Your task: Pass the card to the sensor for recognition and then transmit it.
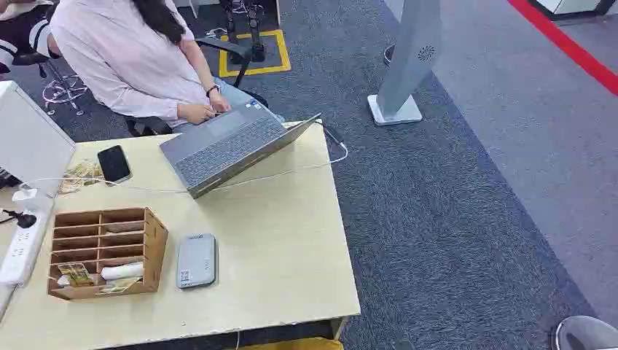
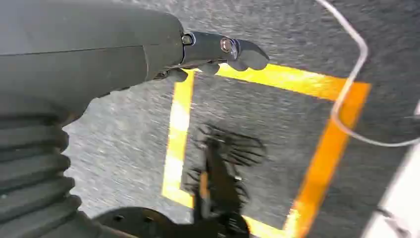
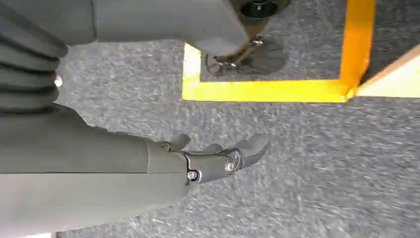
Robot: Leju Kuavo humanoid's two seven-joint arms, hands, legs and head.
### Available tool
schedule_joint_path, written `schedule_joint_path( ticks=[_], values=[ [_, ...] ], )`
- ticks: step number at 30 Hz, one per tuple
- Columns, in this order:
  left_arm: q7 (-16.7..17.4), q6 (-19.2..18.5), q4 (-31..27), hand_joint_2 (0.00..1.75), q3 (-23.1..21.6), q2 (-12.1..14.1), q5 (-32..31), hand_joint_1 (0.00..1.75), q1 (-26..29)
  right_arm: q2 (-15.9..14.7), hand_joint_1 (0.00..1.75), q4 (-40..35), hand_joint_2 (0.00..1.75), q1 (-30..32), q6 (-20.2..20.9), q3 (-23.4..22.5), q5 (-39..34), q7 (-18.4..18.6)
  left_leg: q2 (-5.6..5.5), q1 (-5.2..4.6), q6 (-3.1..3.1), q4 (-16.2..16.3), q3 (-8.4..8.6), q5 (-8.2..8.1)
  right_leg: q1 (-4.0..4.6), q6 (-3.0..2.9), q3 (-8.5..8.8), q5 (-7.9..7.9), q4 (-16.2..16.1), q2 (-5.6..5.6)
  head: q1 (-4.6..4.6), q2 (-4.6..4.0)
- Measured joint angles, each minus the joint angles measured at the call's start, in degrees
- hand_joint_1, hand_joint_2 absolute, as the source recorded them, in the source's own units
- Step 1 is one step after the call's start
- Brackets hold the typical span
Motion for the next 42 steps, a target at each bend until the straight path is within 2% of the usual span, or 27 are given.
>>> schedule_joint_path(
  ticks=[4, 10, 15, 28, 32, 42],
  values=[
    [-3.15, -2.93, 0.02, 1.75, 4.72, -0.06, -0.74, 0.0, -0.55, 0.72, 0.0, 0.85, 1.75, -0.87, -0.96, -4.03, 4.38, -0.92, 0.0, 0.0, 0.0, 0.0, 0.0, 0.0, 0.0, 0.0, 0.0, 0.0, 0.0, 0.0, 0.0, 0.0],
    [-7.72, -8.02, -0.44, 1.75, 10.01, -0.63, -2.34, 0.0, -0.88, 1.6, 0.0, 2.01, 1.75, -1.4, -2.49, -8.59, 10.34, -0.24, 0.01, 0.0, 0.0, 0.0, 0.01, 0.0, 0.0, 0.0, 0.0, 0.0, 0.0, 0.02, 0.0, 0.0],
    [-11.41, -14.34, -4.79, 1.75, 15.04, -2.71, -4.46, 0.0, -0.84, 2.54, 0.0, 3.15, 1.75, -2.02, -4.02, -12.46, 16.15, 2.45, 0.01, 0.0, 0.0, 0.0, 0.01, 0.0, 0.0, 0.0, 0.0, 0.0, 0.0, 0.0, 0.0, 0.0],
    [-17.42, -29.23, -19.48, 1.75, 23.76, -8.48, -7.67, 0.0, 0.75, 4.55, 0.0, 5.07, 1.75, -2.88, -6.25, -19.34, 27.28, 8.62, 0.0, 0.0, 0.0, 0.0, -0.01, 0.0, 0.0, 0.0, 0.01, 0.0, 0.0, 0.0, 0.0, 0.0],
    [-18.97, -33.24, -25.83, 1.75, 24.43, -10.45, -7.17, 0.0, 2.81, 5.29, 0.0, 5.68, 1.75, -3.17, -6.84, -21.67, 30.57, 10.03, 0.01, 0.0, 0.0, 0.0, -0.01, 0.0, 0.0, 0.0, 0.01, 0.0, 0.0, 0.0, 0.0, 0.0],
    [-19.87, -36.43, -42.76, 1.75, 22.59, -14.14, -1.0, 0.0, 10.06, 6.93, 0.0, 6.84, 1.75, -3.73, -8.06, -25.83, 36.32, 12.26, 0.0, 0.01, 0.0, 0.0, 0.0, 0.0, 0.0, 0.0, 0.01, -0.01, 0.0, 0.0, 0.0, 0.0]
  ],
)
